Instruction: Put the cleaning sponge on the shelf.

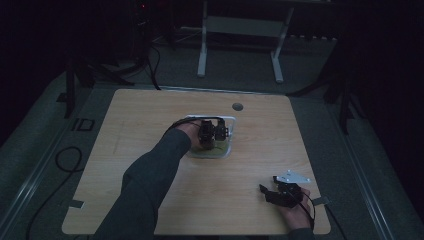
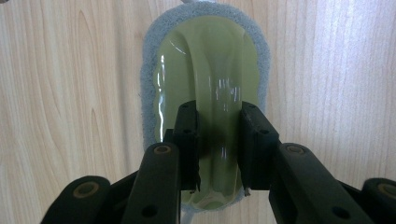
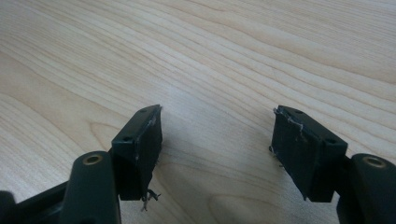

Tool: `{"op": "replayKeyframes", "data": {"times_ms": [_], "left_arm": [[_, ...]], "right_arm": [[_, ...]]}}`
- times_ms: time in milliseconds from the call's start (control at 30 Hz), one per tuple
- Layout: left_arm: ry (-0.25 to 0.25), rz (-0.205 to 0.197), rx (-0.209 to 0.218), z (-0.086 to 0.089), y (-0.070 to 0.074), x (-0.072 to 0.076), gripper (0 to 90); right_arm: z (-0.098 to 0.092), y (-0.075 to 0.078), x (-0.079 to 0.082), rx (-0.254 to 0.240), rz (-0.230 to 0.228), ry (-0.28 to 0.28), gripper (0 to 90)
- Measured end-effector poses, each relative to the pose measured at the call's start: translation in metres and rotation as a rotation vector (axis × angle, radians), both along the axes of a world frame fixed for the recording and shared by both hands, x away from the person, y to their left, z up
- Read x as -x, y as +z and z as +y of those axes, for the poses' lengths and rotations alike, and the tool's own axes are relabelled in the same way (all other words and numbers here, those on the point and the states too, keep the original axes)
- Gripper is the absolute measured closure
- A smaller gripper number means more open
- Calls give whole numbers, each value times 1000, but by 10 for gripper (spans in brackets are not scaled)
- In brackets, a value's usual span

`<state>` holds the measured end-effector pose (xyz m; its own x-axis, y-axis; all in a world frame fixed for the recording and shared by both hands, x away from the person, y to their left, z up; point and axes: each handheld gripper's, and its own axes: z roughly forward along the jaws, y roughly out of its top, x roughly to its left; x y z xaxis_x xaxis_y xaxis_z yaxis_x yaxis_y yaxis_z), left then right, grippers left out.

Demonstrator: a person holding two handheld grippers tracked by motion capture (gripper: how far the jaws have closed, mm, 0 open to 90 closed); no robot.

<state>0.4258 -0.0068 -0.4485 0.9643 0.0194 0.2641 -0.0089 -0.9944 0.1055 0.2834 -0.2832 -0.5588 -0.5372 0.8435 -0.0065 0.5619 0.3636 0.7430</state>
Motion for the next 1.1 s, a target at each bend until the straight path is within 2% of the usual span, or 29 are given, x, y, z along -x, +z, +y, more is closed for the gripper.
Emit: {"op": "replayKeyframes", "data": {"times_ms": [267, 500, 1100], "left_arm": [[-3, -10, -28, 0, -5, 0, 715], [-2, -18, -28, -2, -8, 0, 713], [11, -82, -43, -5, -13, -2, 691]], "right_arm": [[0, 0, 0, 1, -1, 1, 328], [0, 0, 0, -1, 2, -1, 328], [0, 0, 0, -1, 2, -1, 328]]}}
